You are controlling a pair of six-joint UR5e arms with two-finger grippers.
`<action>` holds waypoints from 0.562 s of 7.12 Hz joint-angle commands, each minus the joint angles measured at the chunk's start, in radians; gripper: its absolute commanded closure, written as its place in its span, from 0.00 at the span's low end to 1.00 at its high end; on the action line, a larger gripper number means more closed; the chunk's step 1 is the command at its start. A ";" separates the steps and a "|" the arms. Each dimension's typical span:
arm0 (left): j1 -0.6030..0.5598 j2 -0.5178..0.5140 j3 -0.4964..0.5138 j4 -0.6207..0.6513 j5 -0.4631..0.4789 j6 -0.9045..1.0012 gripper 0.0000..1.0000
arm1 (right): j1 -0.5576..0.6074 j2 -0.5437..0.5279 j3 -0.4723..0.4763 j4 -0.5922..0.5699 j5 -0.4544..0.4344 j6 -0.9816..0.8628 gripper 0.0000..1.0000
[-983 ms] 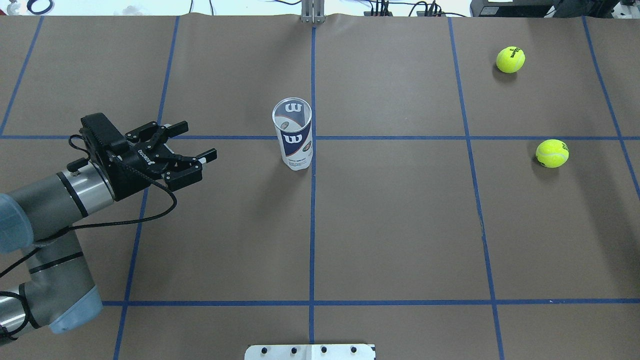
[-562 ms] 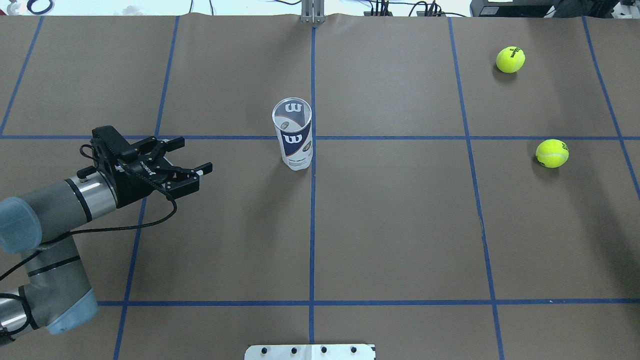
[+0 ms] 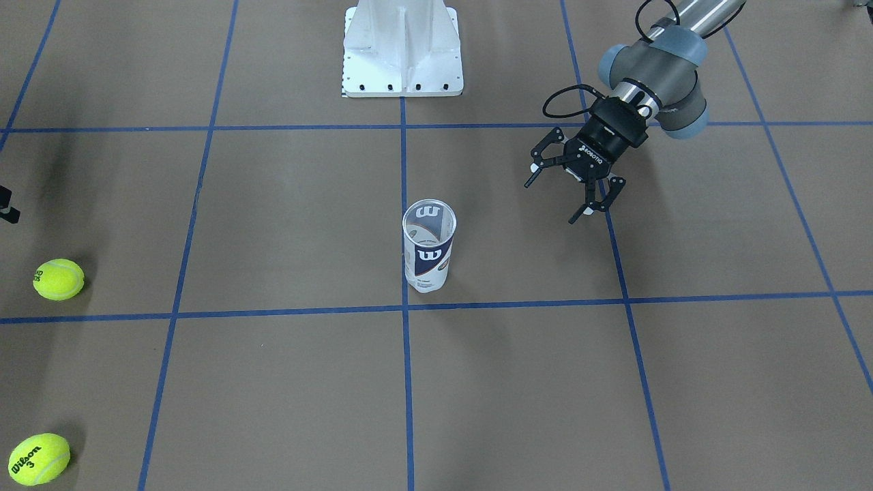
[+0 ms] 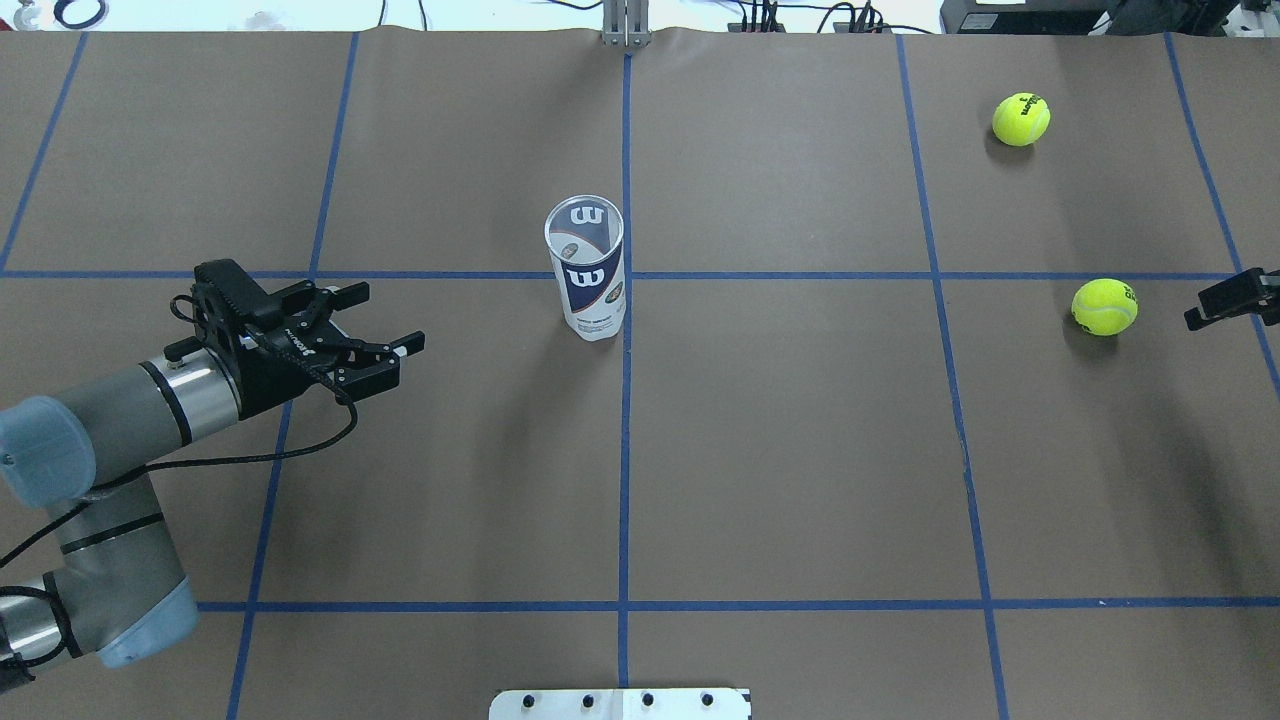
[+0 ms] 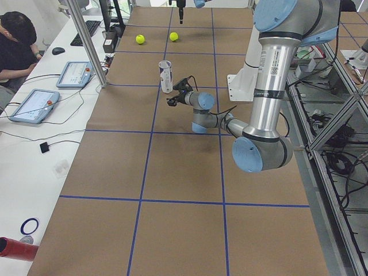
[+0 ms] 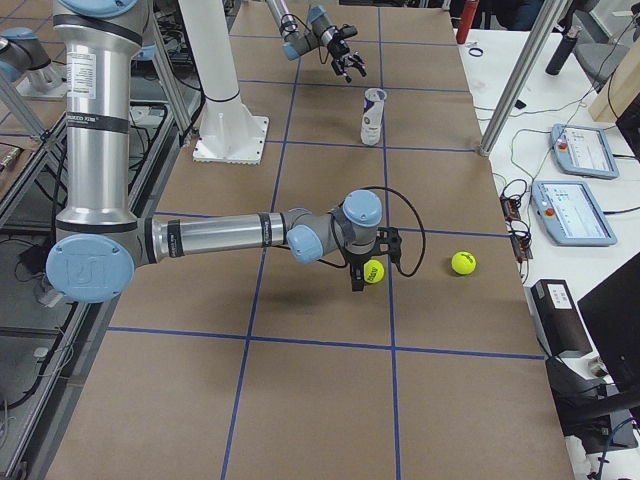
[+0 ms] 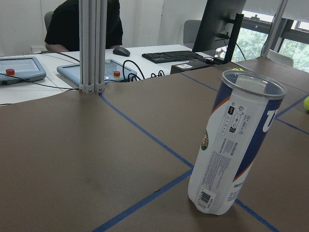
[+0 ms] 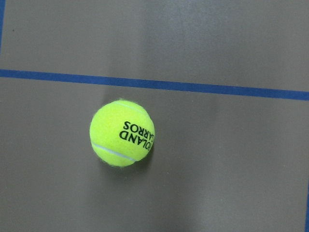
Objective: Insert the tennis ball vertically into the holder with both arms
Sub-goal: 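Reach the right gripper to the nearer yellow tennis ball and grasp it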
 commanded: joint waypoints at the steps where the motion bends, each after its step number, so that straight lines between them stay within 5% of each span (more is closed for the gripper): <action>1: 0.000 -0.001 0.002 0.000 0.000 0.002 0.02 | -0.069 0.051 -0.027 0.008 -0.034 0.010 0.00; 4: 0.000 0.001 0.007 0.003 -0.002 0.003 0.01 | -0.109 0.120 -0.110 0.008 -0.091 0.000 0.00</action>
